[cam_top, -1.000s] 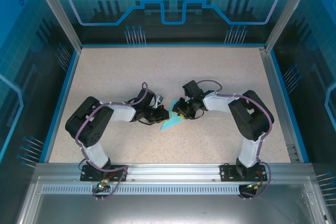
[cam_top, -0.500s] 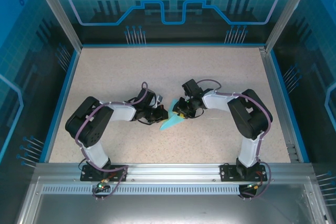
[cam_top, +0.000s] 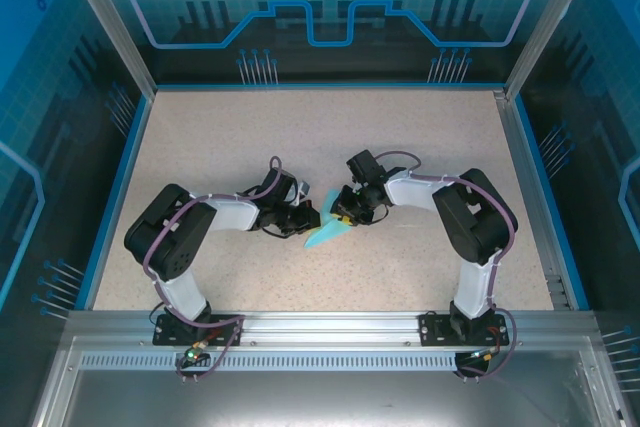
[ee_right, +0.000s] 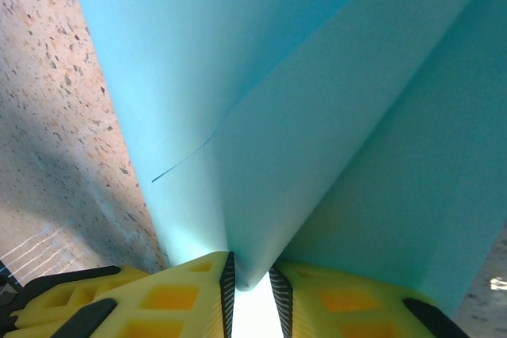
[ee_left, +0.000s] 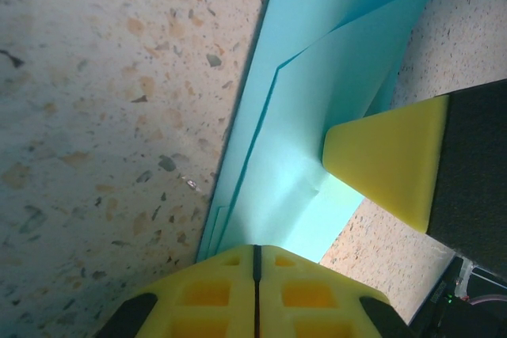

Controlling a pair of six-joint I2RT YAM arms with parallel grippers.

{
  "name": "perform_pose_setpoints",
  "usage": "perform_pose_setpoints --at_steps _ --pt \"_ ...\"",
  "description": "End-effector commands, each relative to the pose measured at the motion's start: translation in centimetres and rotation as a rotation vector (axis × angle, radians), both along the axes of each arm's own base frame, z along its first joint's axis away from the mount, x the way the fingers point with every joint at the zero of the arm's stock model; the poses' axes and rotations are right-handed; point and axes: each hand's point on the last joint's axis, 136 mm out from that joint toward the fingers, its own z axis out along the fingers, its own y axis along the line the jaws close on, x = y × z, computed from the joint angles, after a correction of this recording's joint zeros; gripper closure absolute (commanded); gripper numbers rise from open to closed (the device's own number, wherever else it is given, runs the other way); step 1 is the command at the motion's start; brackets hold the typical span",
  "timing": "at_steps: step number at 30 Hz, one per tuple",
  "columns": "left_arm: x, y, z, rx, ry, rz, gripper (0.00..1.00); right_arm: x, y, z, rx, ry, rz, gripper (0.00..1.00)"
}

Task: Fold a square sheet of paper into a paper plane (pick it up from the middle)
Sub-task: Fourth fold the wing at the center of the table.

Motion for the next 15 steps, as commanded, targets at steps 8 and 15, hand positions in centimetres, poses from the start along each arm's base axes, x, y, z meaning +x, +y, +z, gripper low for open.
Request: perform_pose_setpoints --at_steps 8,15 --pt "-0.2 -0.2 -0.3 0.017 0.005 -0.036 0.92 -6.6 -6.8 -8.0 -0.321 0.264 -0.029 0.76" --pt "1.2 -1.1 1.4 -0.005 -0.040 -0.049 0.92 -6.7 -6.9 -8.2 -0.330 0.270 -0.025 0.76"
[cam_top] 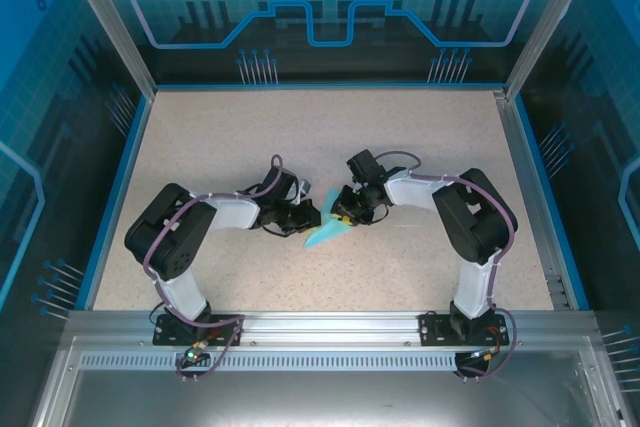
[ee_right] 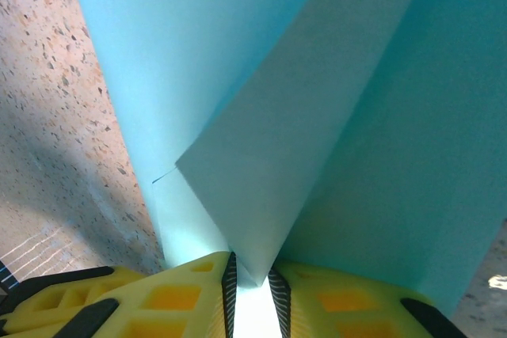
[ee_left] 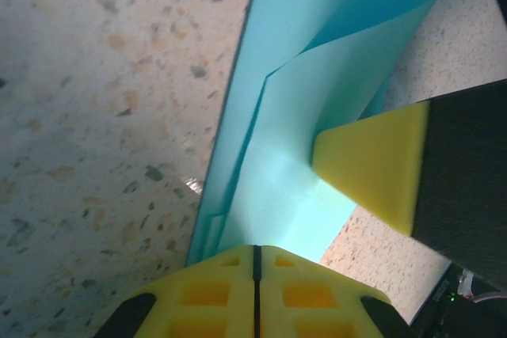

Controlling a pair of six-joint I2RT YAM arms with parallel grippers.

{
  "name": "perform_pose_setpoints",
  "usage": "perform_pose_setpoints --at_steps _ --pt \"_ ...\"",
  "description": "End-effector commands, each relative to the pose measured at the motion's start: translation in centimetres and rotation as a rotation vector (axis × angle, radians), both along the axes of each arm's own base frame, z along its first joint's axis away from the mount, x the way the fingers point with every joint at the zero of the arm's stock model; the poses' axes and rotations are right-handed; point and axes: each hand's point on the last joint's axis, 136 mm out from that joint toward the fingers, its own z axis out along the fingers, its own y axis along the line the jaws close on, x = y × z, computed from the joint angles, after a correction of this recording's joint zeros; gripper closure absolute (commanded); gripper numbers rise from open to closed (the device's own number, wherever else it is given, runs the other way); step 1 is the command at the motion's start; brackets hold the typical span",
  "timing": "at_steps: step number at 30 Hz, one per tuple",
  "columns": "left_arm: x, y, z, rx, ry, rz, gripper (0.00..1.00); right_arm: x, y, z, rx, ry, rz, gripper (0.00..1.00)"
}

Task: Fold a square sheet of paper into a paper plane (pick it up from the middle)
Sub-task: Fourth fold the wing at the center of the table.

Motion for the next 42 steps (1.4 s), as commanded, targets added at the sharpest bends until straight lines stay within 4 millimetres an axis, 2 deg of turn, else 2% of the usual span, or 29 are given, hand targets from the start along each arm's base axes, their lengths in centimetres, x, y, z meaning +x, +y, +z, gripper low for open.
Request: perform_pose_setpoints --at_steps 1,8,15,23,34,42 --pt "1.0 -0.9 1.1 -0.011 -0.032 -0.032 0.92 -6.6 -6.9 -8.1 -0.327 0.264 -0.024 0.76" --pt "2.2 -1.4 1.6 -0.012 -0.053 -0.022 0.91 -6.7 -6.9 -8.3 -0.331 0.272 -0.026 0.76" --pt "1.4 -1.6 0.2 0.019 -0.010 -0.040 0.91 -6.6 -6.9 -8.3 -0.330 0.271 -0.028 0.76" --pt "1.3 -0.7 -0.8 0.081 0.001 -0.023 0.92 -6.5 -6.6 -8.2 -0.320 0.266 -0.025 0.75" --pt "1.1 -0.1 -0.9 0.111 -0.003 -0.009 0.92 -6.4 -6.5 -8.3 -0.318 0.262 -0.010 0.69" --pt "0.9 0.2 -1.5 0.129 0.013 -0.006 0.94 -6.5 -6.5 -8.4 -0.320 0.267 -0.006 0.68"
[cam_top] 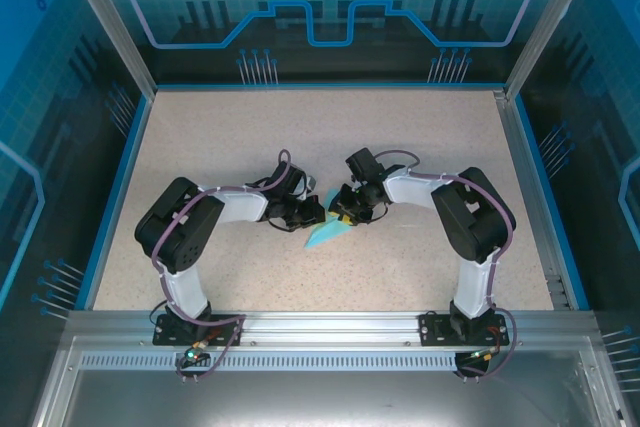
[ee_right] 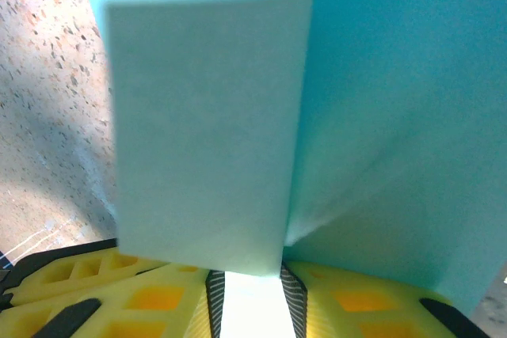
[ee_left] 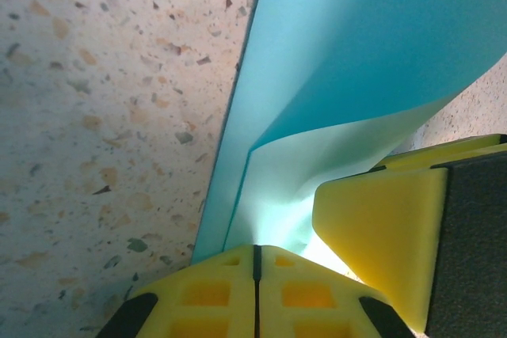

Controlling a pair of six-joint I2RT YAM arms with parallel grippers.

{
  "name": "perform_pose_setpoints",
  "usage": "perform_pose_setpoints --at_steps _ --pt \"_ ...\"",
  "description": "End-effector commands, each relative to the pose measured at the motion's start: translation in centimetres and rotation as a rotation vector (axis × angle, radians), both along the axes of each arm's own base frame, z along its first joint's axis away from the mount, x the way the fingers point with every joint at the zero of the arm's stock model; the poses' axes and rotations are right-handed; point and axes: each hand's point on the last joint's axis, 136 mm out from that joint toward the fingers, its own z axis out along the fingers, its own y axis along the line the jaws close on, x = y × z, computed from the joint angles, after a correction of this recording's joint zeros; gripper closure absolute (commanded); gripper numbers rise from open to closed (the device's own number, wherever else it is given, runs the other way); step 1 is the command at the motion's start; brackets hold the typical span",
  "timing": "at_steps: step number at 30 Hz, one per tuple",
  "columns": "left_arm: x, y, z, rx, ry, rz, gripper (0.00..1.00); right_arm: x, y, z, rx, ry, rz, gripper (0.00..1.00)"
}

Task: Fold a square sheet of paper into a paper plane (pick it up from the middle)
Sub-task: Fourth fold the wing at the center of the table.

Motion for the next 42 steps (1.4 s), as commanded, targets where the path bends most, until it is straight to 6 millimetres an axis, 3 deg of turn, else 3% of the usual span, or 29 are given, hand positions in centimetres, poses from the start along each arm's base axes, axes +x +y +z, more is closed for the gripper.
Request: perform_pose_setpoints --at_steps 1,6,14,17,23,28,38,42 --pt "-0.4 0.8 -0.8 0.063 0.018 0.001 0.94 -6.5 -6.8 -8.5 -0.324 0.248 -0.008 0.68" --pt "-1.1 1.3 -1.8 0.090 0.051 -0.008 0.97 -4.7 -5.1 -6.4 -0.233 0.166 0.020 0.68" --pt "-2.3 2.0 -3.2 0.131 0.097 -0.027 0.98 -0.1 -3.3 3.2 -0.070 -0.190 0.096 0.63" --pt "-2.5 2.1 -3.6 0.137 0.107 -0.028 0.99 0.3 -3.0 4.9 -0.046 -0.275 0.150 0.66" --pt "-2.7 2.3 -3.9 0.145 0.120 -0.029 0.99 -0.1 -0.9 4.9 0.028 -0.326 0.238 0.83" --pt "-2.7 2.4 -4.0 0.156 0.127 -0.027 1.00 0.1 0.4 3.9 0.052 -0.326 0.270 0.90" --pt "-3.0 2.5 -4.4 0.165 0.143 -0.024 1.00 0.2 2.3 2.0 0.117 -0.313 0.318 0.93" --pt "-3.1 2.6 -4.5 0.171 0.149 -0.029 1.00 0.4 2.0 1.0 0.097 -0.301 0.307 0.93"
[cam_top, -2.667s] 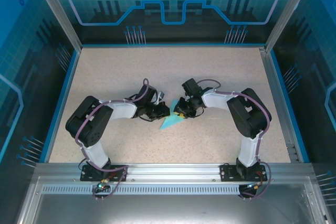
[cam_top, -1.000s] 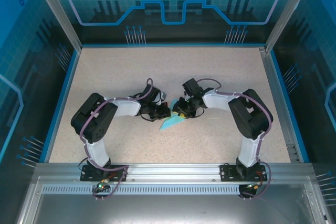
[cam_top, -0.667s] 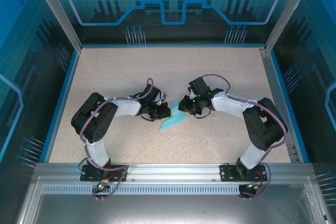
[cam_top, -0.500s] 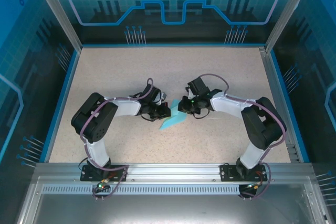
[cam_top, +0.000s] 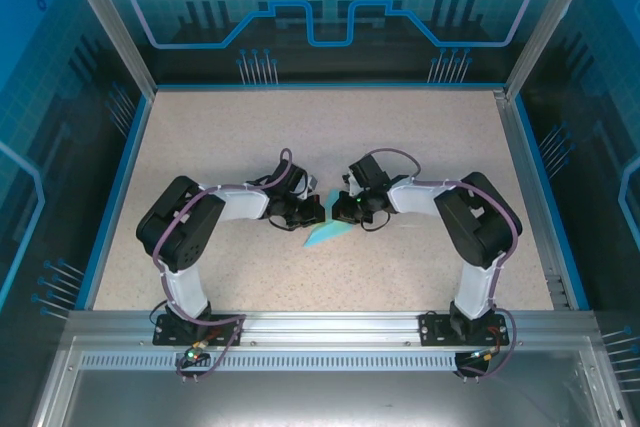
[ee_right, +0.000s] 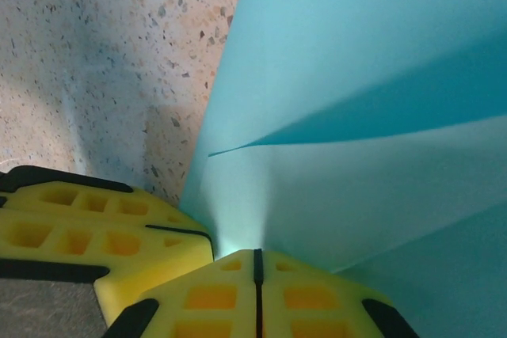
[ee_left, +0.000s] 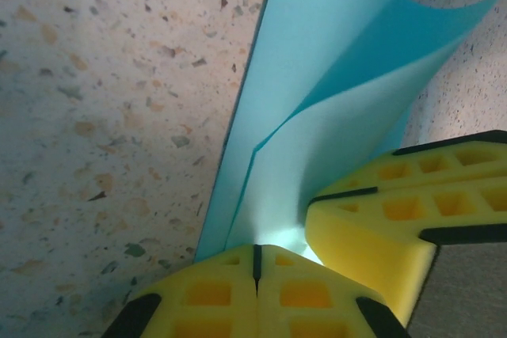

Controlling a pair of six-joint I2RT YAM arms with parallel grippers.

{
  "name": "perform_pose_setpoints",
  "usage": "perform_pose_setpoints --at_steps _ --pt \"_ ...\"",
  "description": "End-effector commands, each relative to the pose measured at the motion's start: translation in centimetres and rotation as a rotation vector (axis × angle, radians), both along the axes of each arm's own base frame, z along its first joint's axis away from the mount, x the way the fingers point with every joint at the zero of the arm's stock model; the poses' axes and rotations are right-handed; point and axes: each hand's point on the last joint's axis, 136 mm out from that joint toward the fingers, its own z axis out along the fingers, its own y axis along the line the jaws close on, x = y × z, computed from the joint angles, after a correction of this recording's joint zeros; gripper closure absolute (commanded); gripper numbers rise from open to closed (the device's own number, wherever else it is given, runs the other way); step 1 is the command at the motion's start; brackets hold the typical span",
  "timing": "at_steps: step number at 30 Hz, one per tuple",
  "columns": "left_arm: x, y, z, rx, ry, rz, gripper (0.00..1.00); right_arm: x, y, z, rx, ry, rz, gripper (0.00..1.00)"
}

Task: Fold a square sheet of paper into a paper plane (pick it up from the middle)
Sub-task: Fourth fold the wing at the center of the table.

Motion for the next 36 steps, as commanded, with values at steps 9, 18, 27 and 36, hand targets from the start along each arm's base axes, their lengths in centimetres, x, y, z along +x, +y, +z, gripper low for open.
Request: perform_pose_setpoints --at_steps 9,18,27,36 --pt "-3.7 3.1 -4.8 0.180 0.160 -0.026 1.00 1.1 -2.2 -2.0 -0.029 0.011 -0.072 0.93" --pt "-4.0 3.2 -5.0 0.184 0.165 -0.041 1.00 4.1 -3.6 -0.1 -0.016 -0.058 -0.143 0.93" --pt "-3.9 3.1 -4.9 0.187 0.165 -0.040 1.00 2.2 0.8 1.8 0.027 -0.117 0.016 0.93" --pt "-4.0 3.3 -4.9 0.192 0.169 -0.037 1.00 2.7 -0.7 -0.9 0.013 -0.050 -0.019 0.93"
